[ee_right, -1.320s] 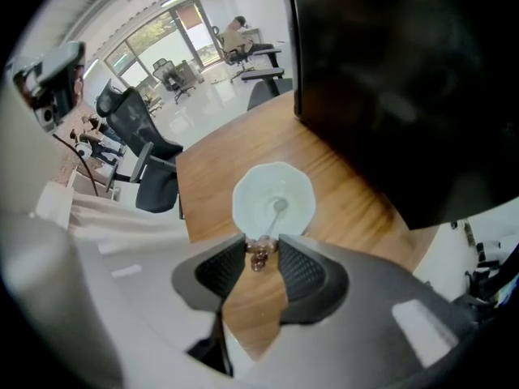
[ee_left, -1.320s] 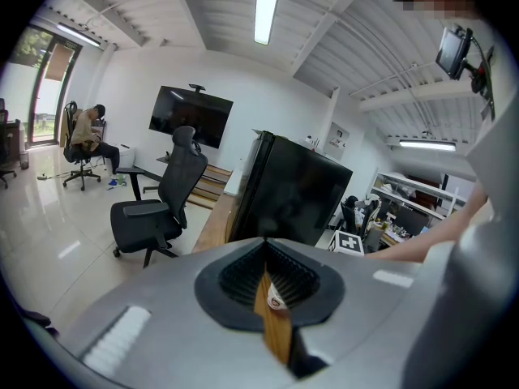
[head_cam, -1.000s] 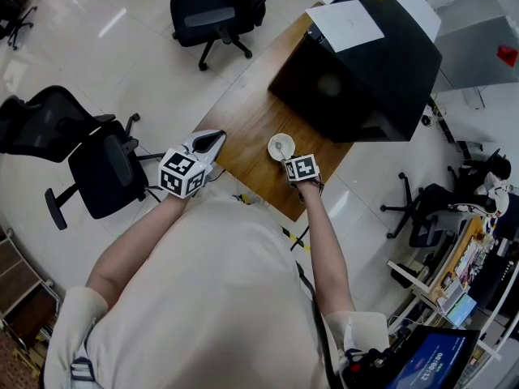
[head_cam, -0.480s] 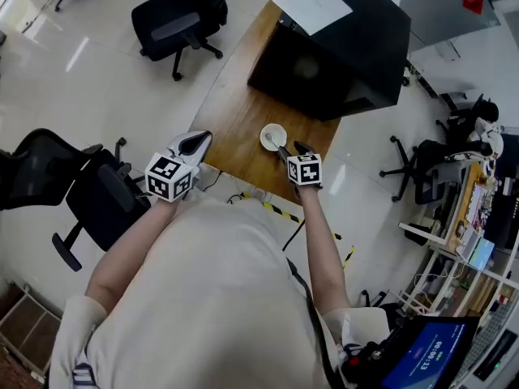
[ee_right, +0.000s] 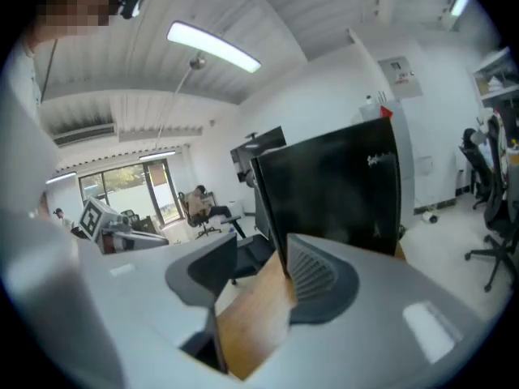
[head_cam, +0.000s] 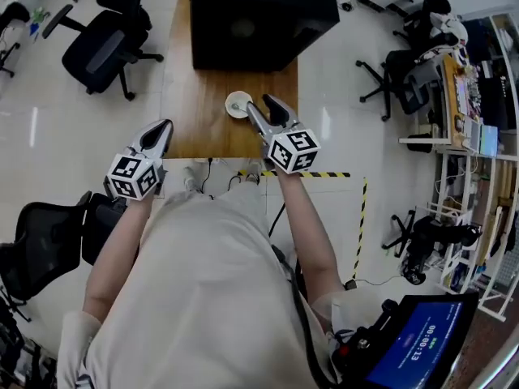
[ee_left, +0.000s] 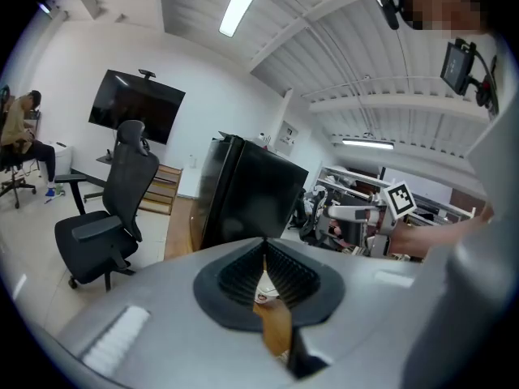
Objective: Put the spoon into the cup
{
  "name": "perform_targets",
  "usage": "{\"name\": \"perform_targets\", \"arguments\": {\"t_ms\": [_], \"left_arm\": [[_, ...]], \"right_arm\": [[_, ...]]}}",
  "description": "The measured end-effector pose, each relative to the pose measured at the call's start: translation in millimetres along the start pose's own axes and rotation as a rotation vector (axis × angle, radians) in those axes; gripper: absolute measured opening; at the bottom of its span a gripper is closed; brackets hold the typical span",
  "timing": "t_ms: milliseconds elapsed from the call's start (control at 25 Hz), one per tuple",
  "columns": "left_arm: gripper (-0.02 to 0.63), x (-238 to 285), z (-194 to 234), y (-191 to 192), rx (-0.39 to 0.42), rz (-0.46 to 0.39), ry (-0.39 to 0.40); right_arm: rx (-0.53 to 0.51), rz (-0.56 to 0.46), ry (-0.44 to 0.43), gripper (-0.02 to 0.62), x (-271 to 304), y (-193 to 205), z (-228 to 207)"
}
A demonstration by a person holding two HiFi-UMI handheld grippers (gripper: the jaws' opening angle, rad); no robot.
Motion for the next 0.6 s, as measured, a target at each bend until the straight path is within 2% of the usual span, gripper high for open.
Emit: {"name": "perform_targets", "arguments": {"t_ms": [160,320,480,600], "left_arm": [[0.001,6.7,15.1,3.5,0.000,0.027,0.021],[0.002,22.6,3.9,8.9,0.010,0.041,0.062],[0.002,13.6,7.2,22.2,-0.032,0.027,0.027],[0.000,15.1,-2.3,28.0,-0.049,0.030,0.052]], "right_arm": [[0.025,-0.083,-0.015,0.195,-4.5,-12.6,22.0],[0.068,-0.141,0.009,0.193,-41.6,-15.2,22.5],[0.083,-0.157,-0.008,0.186,-66.4,-8.5,28.4],[0.084,-0.167,0.027,0.181,-89.4,-4.9,22.7]]}}
Point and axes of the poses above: the fingertips, and each gripper's own axes: x forward along the fingers, z to its left, y out of its underside, the point moved 1 cm from there along -x, backward along the fingers, and after that the axes turned 3 degrees about z, right-handed, at the moved point
